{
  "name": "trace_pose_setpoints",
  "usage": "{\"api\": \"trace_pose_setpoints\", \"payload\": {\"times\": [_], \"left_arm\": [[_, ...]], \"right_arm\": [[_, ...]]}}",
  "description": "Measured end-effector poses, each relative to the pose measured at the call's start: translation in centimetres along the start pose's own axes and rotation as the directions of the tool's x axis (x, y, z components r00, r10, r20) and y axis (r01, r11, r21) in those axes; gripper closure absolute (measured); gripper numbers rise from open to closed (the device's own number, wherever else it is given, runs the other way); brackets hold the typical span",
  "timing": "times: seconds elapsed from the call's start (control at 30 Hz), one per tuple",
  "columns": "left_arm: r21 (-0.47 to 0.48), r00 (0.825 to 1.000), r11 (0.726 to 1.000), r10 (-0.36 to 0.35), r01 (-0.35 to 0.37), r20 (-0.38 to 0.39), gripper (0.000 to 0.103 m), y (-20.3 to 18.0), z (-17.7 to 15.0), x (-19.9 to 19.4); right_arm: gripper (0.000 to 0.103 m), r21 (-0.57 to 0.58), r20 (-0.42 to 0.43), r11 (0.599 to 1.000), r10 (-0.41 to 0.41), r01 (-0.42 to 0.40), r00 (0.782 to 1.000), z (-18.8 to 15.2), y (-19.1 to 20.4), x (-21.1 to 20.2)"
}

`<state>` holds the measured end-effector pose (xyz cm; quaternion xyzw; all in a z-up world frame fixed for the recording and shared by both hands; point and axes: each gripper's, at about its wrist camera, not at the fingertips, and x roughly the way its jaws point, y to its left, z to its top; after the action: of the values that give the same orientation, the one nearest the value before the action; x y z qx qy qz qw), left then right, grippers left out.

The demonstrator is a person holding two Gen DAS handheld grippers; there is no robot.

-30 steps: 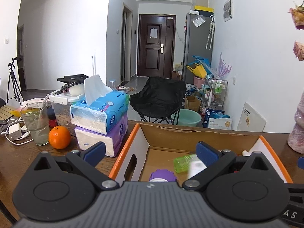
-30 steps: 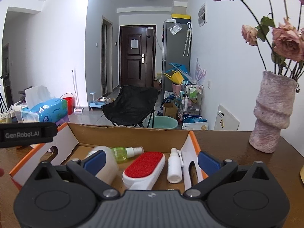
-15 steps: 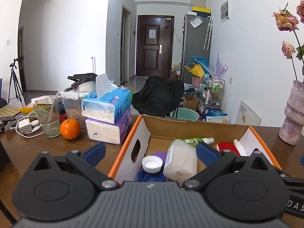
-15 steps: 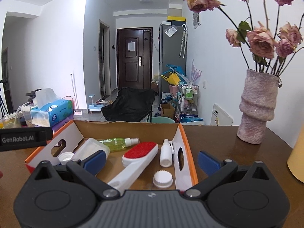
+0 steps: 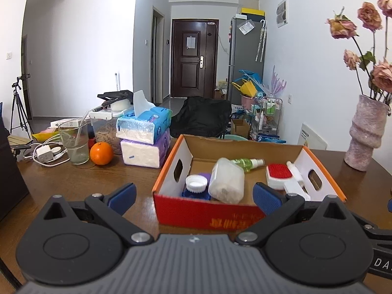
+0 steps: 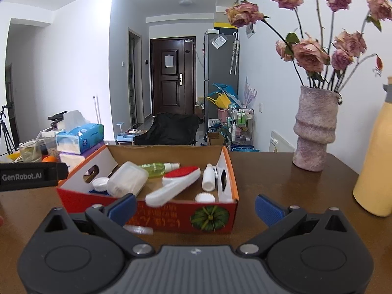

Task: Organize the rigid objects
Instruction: 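Close the right tool on the white tape roll while the left tool approaches the beige plug adapter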

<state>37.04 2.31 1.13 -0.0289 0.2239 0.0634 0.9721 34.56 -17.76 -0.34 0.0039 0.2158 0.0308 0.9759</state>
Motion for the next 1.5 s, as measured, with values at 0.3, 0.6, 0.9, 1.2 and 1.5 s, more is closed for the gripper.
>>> {"api": "trace_pose_setpoints", "payload": {"times": [0.3,0.6,0.9,1.2,1.5], "left_arm": [[0.009,0.999,1.0,-0.013,0.013,-0.036,0.0,0.5,-3.5,-3.3],[0.029,0.995,0.999,-0.035,0.038,-0.098,0.0,1.4,-6.9,-4.2],[0.057,0.99,0.996,-0.066,0.073,-0.121,0.0,2.7,-8.8,-4.2],[0.043,0.989,0.996,-0.077,0.083,-0.122,0.0,4.7,-8.8,-3.5],[-0.019,0.992,0.999,-0.046,0.044,-0.117,0.0,7.1,-8.3,-2.9]], "right_arm": [[0.0,-0.015,-0.022,0.999,0.03,-0.03,0.999,-3.1,0.2,-3.8],[0.0,-0.038,-0.078,0.998,0.043,-0.046,0.996,-6.4,1.1,-5.5],[0.0,-0.066,-0.108,0.997,0.035,-0.042,0.994,-8.0,2.6,-5.6],[0.0,-0.062,-0.117,0.998,-0.007,0.0,0.993,-8.3,4.2,-3.5],[0.013,-0.065,-0.149,0.997,-0.051,0.042,0.988,-8.2,6.3,0.6]]}}
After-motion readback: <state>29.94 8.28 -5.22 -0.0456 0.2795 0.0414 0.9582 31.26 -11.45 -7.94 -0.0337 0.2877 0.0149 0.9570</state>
